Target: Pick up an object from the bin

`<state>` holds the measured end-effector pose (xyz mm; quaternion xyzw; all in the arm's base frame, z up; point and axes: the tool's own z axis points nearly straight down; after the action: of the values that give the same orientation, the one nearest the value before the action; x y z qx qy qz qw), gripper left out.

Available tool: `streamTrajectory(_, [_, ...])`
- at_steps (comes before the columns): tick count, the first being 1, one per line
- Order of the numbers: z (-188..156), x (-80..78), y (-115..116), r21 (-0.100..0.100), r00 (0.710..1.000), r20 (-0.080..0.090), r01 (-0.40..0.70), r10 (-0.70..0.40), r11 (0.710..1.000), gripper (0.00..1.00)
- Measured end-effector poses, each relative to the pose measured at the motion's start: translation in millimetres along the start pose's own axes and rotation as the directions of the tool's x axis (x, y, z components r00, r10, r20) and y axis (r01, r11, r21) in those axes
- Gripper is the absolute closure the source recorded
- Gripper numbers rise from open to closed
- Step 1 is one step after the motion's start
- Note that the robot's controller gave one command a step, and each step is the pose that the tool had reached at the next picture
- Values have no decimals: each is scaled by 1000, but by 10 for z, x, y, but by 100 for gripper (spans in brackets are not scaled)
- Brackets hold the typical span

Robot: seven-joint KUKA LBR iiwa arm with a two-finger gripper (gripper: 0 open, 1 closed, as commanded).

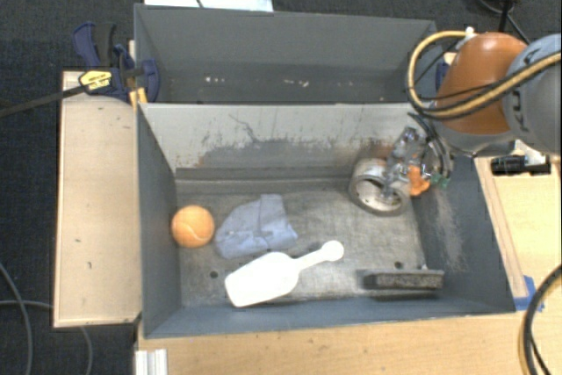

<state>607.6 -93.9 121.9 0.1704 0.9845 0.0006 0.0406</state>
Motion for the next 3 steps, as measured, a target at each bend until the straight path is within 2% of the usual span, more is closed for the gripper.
streamTrajectory(3, [1,0,1,0,1000,0,3,-3,1000,100])
